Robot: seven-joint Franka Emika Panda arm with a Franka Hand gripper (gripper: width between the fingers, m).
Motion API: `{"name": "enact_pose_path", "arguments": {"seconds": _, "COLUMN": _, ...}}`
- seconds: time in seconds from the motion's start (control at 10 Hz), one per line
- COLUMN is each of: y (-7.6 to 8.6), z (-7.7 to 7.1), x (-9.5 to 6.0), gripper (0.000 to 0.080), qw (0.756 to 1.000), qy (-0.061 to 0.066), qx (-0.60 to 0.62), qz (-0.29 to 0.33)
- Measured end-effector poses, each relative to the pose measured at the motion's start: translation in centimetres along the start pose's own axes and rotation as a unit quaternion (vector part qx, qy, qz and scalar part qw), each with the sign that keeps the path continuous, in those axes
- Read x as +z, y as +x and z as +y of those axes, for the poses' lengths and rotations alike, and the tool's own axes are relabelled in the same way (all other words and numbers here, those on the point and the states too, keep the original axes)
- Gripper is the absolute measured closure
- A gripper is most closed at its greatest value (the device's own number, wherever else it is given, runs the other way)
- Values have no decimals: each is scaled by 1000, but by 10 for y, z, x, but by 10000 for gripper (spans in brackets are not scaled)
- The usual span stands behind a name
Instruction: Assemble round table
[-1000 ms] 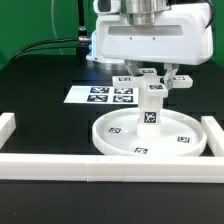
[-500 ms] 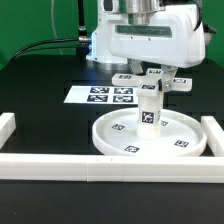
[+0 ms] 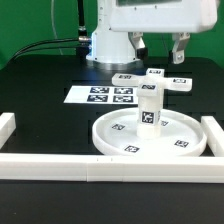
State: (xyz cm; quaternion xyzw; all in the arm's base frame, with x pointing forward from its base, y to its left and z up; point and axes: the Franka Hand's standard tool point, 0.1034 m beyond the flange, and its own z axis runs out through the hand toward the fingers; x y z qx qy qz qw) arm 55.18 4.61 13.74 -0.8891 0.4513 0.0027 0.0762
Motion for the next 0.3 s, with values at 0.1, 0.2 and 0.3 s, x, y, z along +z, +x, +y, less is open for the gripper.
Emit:
{"name": "enact_pose_path", "arguments": {"seconds": 0.1, "y": 0, "z": 0, "x": 1, "gripper": 151, "qw": 1000, "qy": 0, "qx": 0, "qz": 0}}
{"name": "enact_pose_path", "arguments": {"seconds": 0.2, "y": 0, "z": 0, "x": 1, "gripper": 151, "qw": 1000, "qy": 0, "qx": -1, "qz": 0}}
{"name": "enact_pose_path", "arguments": {"seconds": 0.3, "y": 0, "z": 0, "x": 1, "gripper": 151, "qw": 1000, "qy": -1, "qx": -1, "qz": 0}}
